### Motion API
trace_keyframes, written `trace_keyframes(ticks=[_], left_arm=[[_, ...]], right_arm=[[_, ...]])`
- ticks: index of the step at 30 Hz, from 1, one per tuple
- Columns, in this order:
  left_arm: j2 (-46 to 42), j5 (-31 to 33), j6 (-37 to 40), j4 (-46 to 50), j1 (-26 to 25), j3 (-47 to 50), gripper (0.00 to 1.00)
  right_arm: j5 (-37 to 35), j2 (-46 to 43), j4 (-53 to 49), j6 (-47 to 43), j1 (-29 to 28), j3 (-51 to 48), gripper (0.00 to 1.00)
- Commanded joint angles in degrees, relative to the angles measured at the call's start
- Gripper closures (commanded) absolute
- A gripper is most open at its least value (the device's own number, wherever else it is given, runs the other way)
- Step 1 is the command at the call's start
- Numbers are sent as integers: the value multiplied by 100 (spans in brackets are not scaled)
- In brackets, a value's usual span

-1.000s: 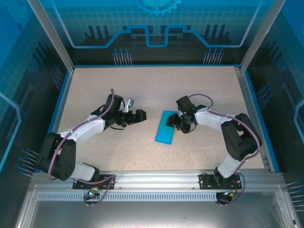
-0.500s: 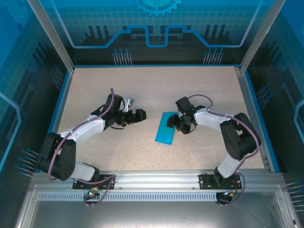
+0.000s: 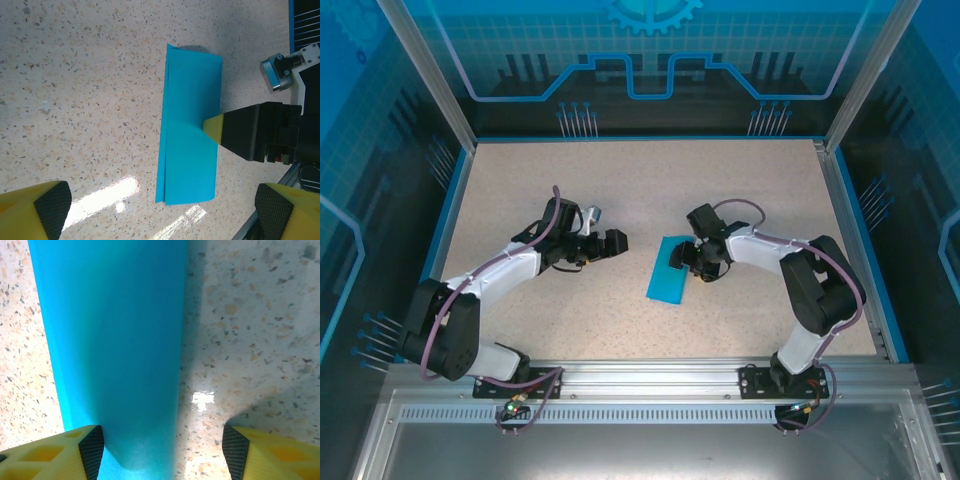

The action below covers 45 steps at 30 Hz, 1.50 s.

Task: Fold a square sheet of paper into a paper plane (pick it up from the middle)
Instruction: Fold the square sheet of paper in half at the center of the table.

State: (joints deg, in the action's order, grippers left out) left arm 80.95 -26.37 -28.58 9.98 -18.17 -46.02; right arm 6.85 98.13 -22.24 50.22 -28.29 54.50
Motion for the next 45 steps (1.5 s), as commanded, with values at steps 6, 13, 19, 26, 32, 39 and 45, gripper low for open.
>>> trace_keyframes(ticks=[6, 13, 19, 26, 32, 39, 45], left_arm=[[-155, 95, -91, -208, -46, 76, 1], [-340, 245, -264, -478, -46, 212, 2], [-439, 376, -370, -580, -46, 329, 2], [-411, 378, -386, -587, -46, 339, 2], [-382, 334, -351, -567, -44, 308, 1], [-360, 265, -331, -565, -46, 324, 2], [-339, 135, -289, -593, -45, 344, 1]], right_arm=[[53, 200, 84, 86, 32, -98, 33], [79, 207, 237, 70, -2, -168, 31], [75, 271, 192, 36, -17, -94, 30], [-199, 255, 185, 53, -119, -110, 29], [-390, 498, -129, 40, -224, 146, 28], [-462, 644, -214, 48, -255, 232, 28], [-532, 715, -198, 284, -267, 188, 27]])
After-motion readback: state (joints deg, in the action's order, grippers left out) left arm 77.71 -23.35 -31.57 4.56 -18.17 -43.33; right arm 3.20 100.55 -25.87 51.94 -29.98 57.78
